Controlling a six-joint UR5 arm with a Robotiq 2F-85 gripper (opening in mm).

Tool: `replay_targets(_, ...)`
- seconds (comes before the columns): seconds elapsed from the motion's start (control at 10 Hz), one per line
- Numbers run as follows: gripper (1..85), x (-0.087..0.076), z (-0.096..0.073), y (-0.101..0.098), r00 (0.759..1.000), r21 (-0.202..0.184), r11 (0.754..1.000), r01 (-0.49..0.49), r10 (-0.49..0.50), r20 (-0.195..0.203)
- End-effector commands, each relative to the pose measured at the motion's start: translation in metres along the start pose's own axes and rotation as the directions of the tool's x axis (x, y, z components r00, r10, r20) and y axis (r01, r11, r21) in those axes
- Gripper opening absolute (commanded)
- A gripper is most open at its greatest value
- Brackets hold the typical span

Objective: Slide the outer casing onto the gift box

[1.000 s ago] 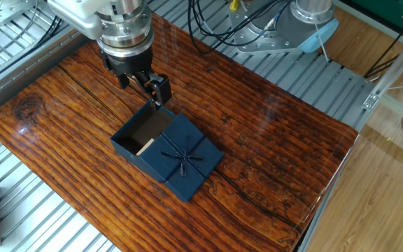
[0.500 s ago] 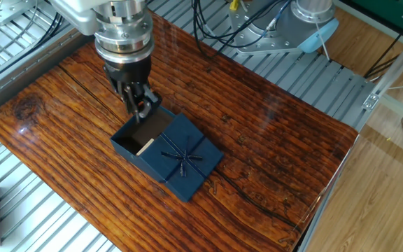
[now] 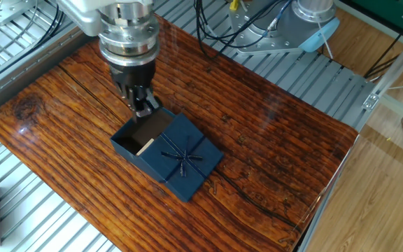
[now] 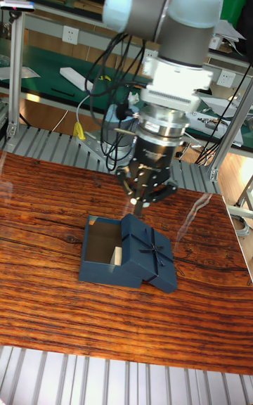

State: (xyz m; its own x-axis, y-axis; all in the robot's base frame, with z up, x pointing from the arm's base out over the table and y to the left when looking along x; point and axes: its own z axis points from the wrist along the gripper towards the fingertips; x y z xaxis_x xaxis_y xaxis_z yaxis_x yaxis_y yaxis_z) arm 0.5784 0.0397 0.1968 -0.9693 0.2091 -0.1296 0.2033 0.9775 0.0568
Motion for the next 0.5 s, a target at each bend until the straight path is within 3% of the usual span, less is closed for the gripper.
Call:
replay_targets(0.0,1.0,0.032,-0.016,0.026,0.989,0.031,0.995,-0.090,0.093,-0.115)
replay_targets(0.1,1.0,0.037,-0.019,0.033,0.987,0.012,0.995,-0.099,0.100,-0.128)
replay_targets(0.2,1.0,0.052,-0.022,0.029,0.984,0.024,0.998,-0.063,0.067,-0.168)
replay_targets(0.4,1.0,0.060,-0.020,0.035,0.982,0.024,0.996,-0.083,0.086,-0.168)
